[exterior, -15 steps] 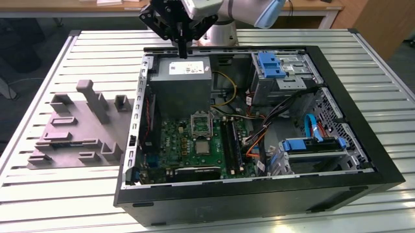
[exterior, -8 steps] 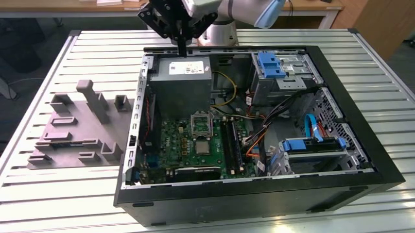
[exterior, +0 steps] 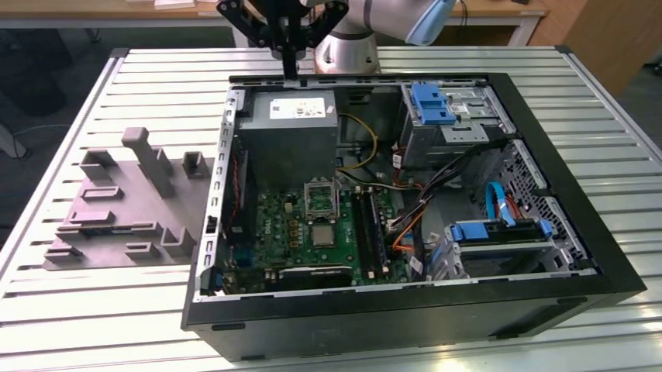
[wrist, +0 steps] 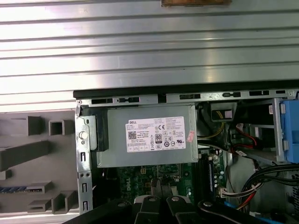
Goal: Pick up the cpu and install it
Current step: 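Close the cpu cover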
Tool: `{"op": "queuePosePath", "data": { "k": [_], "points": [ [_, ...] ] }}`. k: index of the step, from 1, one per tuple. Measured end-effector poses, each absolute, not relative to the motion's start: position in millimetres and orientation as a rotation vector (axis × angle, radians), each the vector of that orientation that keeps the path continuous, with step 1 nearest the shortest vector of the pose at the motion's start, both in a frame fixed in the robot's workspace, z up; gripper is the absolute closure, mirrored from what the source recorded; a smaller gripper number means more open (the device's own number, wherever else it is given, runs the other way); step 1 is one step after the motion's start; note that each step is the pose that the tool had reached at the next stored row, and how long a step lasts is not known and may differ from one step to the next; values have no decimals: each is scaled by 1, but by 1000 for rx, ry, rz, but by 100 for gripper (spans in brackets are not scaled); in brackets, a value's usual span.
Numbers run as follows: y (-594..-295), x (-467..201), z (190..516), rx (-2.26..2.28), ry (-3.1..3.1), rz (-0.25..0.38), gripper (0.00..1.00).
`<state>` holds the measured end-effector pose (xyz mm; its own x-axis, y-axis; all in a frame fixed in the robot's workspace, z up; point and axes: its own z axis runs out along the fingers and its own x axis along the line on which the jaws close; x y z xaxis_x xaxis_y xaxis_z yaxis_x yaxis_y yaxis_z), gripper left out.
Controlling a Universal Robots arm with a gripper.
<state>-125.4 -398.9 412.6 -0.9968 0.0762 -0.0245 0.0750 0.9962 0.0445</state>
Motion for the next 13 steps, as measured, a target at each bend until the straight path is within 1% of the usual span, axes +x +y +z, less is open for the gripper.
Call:
{"op": "queuePosePath", "data": {
  "k": [7,13],
  "points": [
    [-399,-122,394,118,3113,68,89],
    [-399,-123,393,118,3112,68,89]
  ]
}}
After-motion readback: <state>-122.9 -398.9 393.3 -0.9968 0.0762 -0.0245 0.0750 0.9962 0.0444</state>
